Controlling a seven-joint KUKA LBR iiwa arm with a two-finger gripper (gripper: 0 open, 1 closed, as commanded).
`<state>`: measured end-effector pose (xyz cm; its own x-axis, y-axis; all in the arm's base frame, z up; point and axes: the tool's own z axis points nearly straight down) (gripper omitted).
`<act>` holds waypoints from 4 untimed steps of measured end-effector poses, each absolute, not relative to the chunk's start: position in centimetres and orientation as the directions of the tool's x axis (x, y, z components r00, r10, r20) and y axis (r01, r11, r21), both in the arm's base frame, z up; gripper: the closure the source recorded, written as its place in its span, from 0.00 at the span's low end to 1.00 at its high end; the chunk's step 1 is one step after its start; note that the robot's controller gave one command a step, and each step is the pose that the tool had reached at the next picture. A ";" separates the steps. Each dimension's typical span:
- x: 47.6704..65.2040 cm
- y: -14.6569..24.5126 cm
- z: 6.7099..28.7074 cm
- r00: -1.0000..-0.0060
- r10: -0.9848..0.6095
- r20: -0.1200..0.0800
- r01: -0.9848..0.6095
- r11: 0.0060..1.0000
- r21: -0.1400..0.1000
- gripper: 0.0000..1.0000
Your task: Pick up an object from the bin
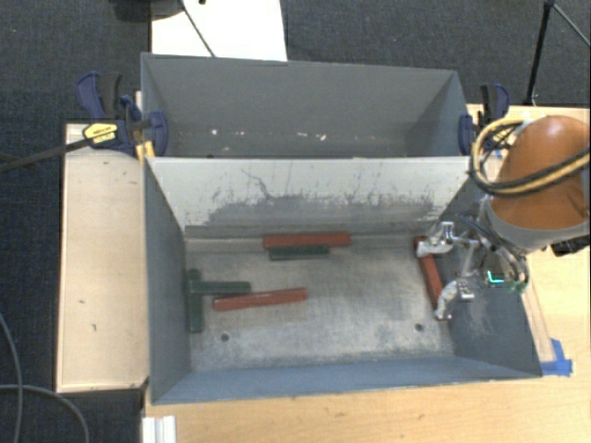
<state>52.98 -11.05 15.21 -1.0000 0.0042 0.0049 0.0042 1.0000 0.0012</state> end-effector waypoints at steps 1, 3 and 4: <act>53.2 -11.0 15.6 -1.000 0.001 -0.003 0.001 1.000 0.000 0.00; 59.1 -12.7 12.6 -0.876 -0.483 -0.005 -0.483 0.876 -0.003 0.00; 59.2 -13.5 10.5 -0.711 -0.703 -0.003 -0.703 0.711 -0.002 0.00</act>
Offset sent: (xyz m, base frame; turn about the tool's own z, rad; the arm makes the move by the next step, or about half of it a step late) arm 0.0302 -0.0361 -0.0821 -0.6295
